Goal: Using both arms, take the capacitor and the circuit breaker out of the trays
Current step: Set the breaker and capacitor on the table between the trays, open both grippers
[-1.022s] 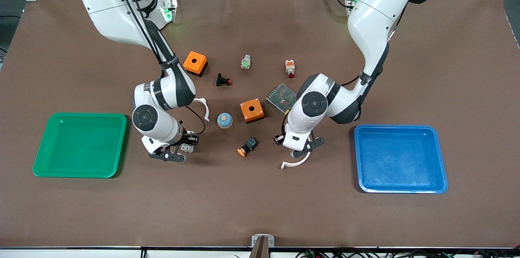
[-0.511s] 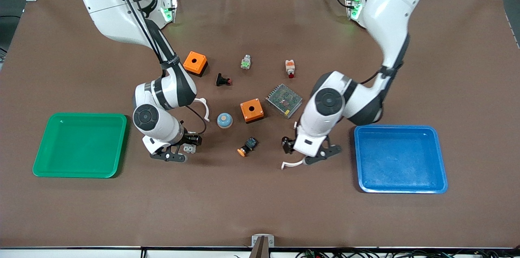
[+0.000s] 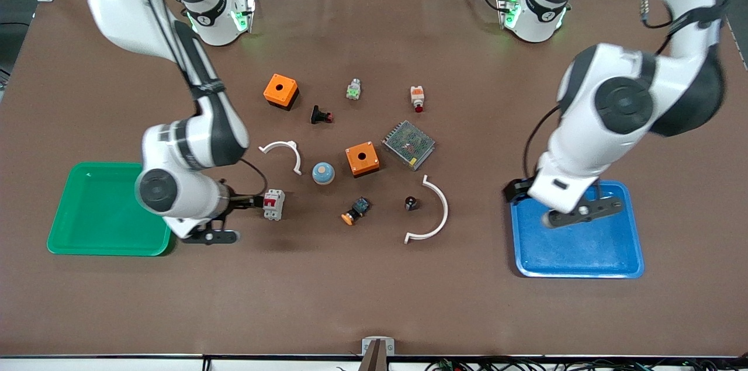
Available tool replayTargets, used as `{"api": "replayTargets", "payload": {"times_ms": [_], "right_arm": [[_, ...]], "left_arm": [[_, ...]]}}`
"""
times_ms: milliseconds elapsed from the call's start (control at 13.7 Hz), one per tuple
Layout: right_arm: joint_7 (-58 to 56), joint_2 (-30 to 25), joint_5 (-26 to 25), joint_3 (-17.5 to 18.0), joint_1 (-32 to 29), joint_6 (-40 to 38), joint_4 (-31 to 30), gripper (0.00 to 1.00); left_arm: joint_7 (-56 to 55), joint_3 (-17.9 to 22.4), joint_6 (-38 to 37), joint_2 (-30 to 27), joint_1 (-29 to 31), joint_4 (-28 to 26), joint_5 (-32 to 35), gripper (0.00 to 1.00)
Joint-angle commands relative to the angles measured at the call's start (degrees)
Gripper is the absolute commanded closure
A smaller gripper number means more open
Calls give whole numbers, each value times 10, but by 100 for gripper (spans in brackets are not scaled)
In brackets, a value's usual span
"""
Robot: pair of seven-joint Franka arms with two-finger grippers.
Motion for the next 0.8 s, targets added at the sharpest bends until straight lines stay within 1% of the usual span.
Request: {"api": "replayTargets", "payload": {"times_ms": [0,146,219,292,365,511,584,730], "right_arm": [[-53,-52,-30,8,-50,-79,7,0],[-53,-91,-86,8,-67,-122,6,0],[-55,-107,-97,9,-82,-139,6,0],[-64,-121,-98,10,-95,-156,7,0],[-75,-133,-98,10,-108,-167,7,0],[-94,-151,-91,11,-138,-185,8,0],[-107,-160,-90,11,-148,-192,8,0],[-110,-165,-90,11,-155,-193,13,0]], "left_arm": [[42,-2,-54,-48,26,-19,11,0],[46,-2,-90,-79,36,-20,10,0],[54,-2,-111,-95,44,-20,10,0],[74,-1,-135,-113,46,-20,9,0],[94,-2,-157,-127,62,-20,7,0],[151,-6,-170,-156,95,-24,0,0],[187,-4,-171,-173,111,-35,-12,0],[209,4,-172,-215,126,-71,-39,0]]}}
